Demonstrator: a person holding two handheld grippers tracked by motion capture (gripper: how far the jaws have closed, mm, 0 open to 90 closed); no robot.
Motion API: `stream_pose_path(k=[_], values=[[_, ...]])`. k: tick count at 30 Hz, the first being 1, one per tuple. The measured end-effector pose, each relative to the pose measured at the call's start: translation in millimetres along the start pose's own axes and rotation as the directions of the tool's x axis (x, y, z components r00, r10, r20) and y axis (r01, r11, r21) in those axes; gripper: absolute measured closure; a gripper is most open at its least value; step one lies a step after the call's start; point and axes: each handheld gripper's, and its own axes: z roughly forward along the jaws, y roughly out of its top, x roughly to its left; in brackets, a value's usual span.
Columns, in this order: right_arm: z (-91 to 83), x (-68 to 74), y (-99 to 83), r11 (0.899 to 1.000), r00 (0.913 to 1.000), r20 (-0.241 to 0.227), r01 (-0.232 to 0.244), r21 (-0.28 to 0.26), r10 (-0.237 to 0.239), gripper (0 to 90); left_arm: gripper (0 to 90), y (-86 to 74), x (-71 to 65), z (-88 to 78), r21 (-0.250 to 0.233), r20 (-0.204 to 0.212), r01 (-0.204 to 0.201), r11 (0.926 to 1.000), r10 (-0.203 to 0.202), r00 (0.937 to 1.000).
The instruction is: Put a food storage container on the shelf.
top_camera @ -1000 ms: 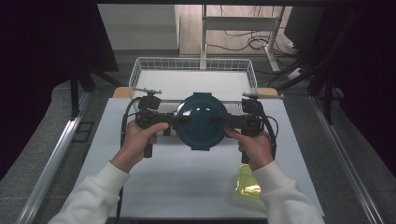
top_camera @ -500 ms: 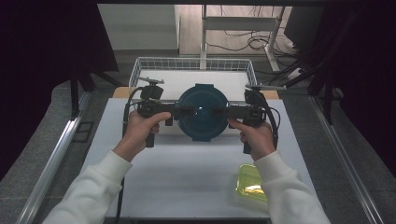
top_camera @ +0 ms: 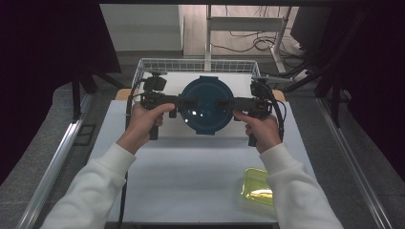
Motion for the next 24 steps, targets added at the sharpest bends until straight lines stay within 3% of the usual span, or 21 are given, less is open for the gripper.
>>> stream_pose_path(k=[24], values=[[9.9,-9.0,50.0,1.0,0.9998,-0.017,-0.006,-0.008,0.006,30.0,33.8,47.1,14.9,8.9,-0.012,-0.005,-0.005,0.9999,0.005,1.0]])
